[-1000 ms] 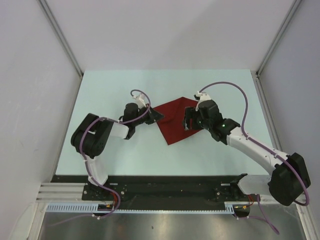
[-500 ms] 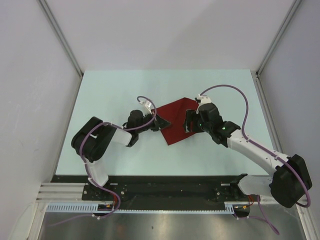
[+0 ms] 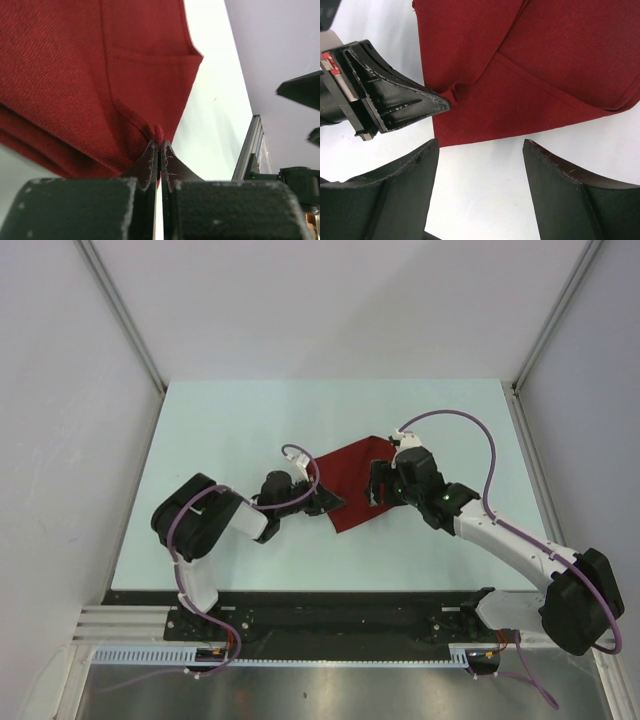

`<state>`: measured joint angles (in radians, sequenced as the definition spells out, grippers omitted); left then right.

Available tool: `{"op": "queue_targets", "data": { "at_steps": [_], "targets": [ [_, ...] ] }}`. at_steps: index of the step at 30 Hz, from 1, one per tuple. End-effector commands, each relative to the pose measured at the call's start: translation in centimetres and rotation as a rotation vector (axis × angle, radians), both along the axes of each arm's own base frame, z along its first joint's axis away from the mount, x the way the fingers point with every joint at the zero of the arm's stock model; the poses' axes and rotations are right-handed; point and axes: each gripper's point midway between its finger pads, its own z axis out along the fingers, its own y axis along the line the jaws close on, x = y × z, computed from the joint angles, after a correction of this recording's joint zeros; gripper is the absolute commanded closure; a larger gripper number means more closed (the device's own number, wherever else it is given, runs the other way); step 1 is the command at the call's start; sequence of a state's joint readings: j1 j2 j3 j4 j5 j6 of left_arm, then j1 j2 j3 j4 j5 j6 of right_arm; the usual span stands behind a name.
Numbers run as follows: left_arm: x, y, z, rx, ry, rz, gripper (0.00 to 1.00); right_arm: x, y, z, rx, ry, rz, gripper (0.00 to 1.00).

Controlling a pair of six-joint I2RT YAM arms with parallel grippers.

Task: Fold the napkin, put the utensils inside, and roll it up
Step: Fold the napkin

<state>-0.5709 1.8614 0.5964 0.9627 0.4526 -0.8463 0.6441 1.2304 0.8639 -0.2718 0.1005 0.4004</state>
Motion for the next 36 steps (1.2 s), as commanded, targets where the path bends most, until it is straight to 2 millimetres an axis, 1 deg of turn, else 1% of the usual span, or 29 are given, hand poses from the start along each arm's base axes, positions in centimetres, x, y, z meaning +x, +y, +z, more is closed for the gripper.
{"op": "queue_targets", "data": {
  "at_steps": [1,5,6,7,8,10,11,13,14,16,17,18,19,20,21,22,23,24,25,26,27,28,29,30,31,32,33,34,36],
  "targets": [
    [-1.2,-0.3,-0.5,0.006,-0.005,-0.042,1.00,0.2,0.3,0.2,0.012,-0.013,-0.016,0.27],
    [-1.8,-0.5,-1.2,0.019,0.010,-0.070,1.00,0.2,0.3,-0.1,0.004,-0.009,-0.014,0.27],
    [-1.9,-0.5,-1.3,0.018,0.012,-0.079,0.99,0.3,0.3,-0.1,0.005,-0.011,-0.015,0.27],
    [-2.2,-0.7,-1.2,0.015,0.013,-0.095,0.95,0.2,0.4,-0.2,0.001,-0.006,-0.014,0.27],
    [-2.3,-0.7,-1.1,0.014,0.014,-0.102,0.81,0.2,0.4,-0.4,-0.002,-0.004,-0.014,0.27],
    [-2.6,-0.7,-0.5,0.009,-0.001,-0.119,0.70,0.1,0.5,-0.6,-0.007,0.003,-0.013,0.27],
    [-3.0,-0.7,-0.3,0.006,-0.002,-0.136,0.55,0.1,0.5,-0.7,-0.009,0.003,-0.014,0.27],
    [-3.6,-0.6,0.6,-0.004,-0.018,-0.155,0.45,0.0,0.5,-0.9,-0.010,0.008,-0.013,0.27],
    [-3.8,-0.6,2.0,-0.022,-0.046,-0.169,0.39,0.0,0.5,-0.9,-0.010,0.008,-0.017,0.27],
    [-4.1,-0.3,3.0,-0.023,-0.072,-0.177,0.35,0.1,0.5,-0.9,-0.002,0.012,-0.026,0.27],
    [-4.2,-0.1,4.3,-0.030,-0.091,-0.180,0.31,0.2,0.3,-1.2,-0.002,0.021,-0.035,0.27],
    [-4.1,0.1,4.8,-0.029,-0.101,-0.175,0.29,0.2,0.2,-1.3,0.006,0.031,-0.045,0.27],
    [-3.4,0.7,5.6,-0.028,-0.124,-0.157,0.27,0.5,-0.2,-1.5,0.011,0.041,-0.064,0.27],
    [-3.1,1.3,5.6,-0.014,-0.109,-0.140,0.25,0.5,-0.4,-1.7,0.012,0.050,-0.075,0.27],
    [-2.6,1.8,6.8,-0.019,-0.139,-0.125,0.25,0.4,-0.5,-2.2,0.023,0.071,-0.085,0.27],
    [-1.3,2.9,7.4,-0.015,-0.155,-0.086,0.24,0.8,-1.1,-2.5,0.031,0.083,-0.110,0.27],
    [-0.6,3.7,7.2,0.010,-0.141,-0.059,0.20,0.8,-1.4,-2.8,0.039,0.096,-0.122,0.27],
    [0.9,4.7,7.0,0.065,-0.166,-0.001,0.17,0.9,-1.4,-3.3,0.062,0.120,-0.124,0.27],
    [3.3,5.6,8.1,0.101,-0.192,0.058,0.16,1.0,-2.3,-4.3,0.080,0.152,-0.160,0.27],
    [3.7,6.5,6.3,0.181,-0.127,0.076,0.16,1.1,-2.7,-4.6,0.100,0.166,-0.173,0.27],
    [4.7,7.0,6.1,0.237,-0.150,0.089,0.16,1.0,-2.3,-4.8,0.142,0.182,-0.152,0.27],
    [6.7,7.6,6.4,0.276,-0.162,0.146,0.15,0.8,-2.7,-5.6,0.161,0.207,-0.169,0.27],
    [7.2,7.8,6.2,0.298,-0.159,0.156,0.16,1.4,-3.5,-5.7,0.189,0.202,-0.198,0.27],
    [8.1,8.1,6.4,0.314,-0.177,0.170,0.15,1.3,-3.5,-5.9,0.216,0.218,-0.189,0.27],
    [9.7,8.3,6.3,0.329,-0.179,0.202,0.15,1.4,-3.8,-6.3,0.232,0.229,-0.199,0.27],
    [10.4,8.5,6.2,0.340,-0.176,0.210,0.15,1.6,-4.6,-6.9,0.252,0.240,-0.225,0.27],
    [11.2,8.6,5.9,0.353,-0.174,0.211,0.15,1.5,-4.6,-7.1,0.271,0.252,-0.220,0.27],
    [12.6,8.8,5.3,0.369,-0.160,0.224,0.16,1.5,-4.9,-7.6,0.275,0.263,-0.228,0.28],
    [13.8,9.2,4.1,0.395,-0.134,0.230,0.17,1.4,-5.5,-8.3,0.280,0.277,-0.248,0.28]
  ]
}}
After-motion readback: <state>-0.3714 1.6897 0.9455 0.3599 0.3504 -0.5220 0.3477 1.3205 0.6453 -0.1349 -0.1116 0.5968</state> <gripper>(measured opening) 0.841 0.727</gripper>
